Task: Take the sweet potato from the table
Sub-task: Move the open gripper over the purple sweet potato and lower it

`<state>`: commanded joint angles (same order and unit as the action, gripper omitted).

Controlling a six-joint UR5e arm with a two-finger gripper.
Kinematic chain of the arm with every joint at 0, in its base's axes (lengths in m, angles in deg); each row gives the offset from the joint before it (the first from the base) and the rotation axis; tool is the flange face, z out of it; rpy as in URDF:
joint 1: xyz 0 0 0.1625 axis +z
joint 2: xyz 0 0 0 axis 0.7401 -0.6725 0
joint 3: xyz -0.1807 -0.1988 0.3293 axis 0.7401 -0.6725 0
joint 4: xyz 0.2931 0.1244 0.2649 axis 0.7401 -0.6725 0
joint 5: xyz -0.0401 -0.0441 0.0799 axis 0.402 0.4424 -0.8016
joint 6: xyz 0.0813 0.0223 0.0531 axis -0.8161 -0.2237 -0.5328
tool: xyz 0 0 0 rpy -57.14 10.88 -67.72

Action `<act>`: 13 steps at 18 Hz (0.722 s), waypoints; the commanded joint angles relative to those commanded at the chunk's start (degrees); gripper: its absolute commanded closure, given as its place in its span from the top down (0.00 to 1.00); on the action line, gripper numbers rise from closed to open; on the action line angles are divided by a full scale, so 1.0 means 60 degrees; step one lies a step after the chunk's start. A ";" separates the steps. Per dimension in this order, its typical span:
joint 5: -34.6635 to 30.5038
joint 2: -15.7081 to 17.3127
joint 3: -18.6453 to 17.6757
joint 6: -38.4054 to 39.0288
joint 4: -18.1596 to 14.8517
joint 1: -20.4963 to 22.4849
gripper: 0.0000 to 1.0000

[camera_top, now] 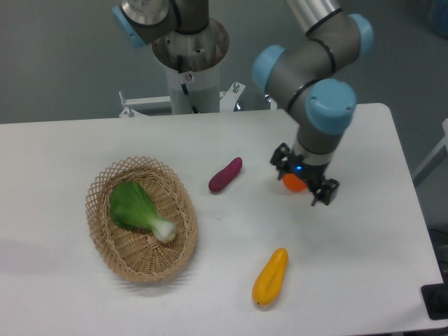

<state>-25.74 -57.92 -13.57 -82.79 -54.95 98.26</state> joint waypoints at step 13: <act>-0.0073 0.0117 -0.1231 0.0732 0.0029 -0.0997 1.00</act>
<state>-26.18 -57.22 -20.95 -78.40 -54.78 92.27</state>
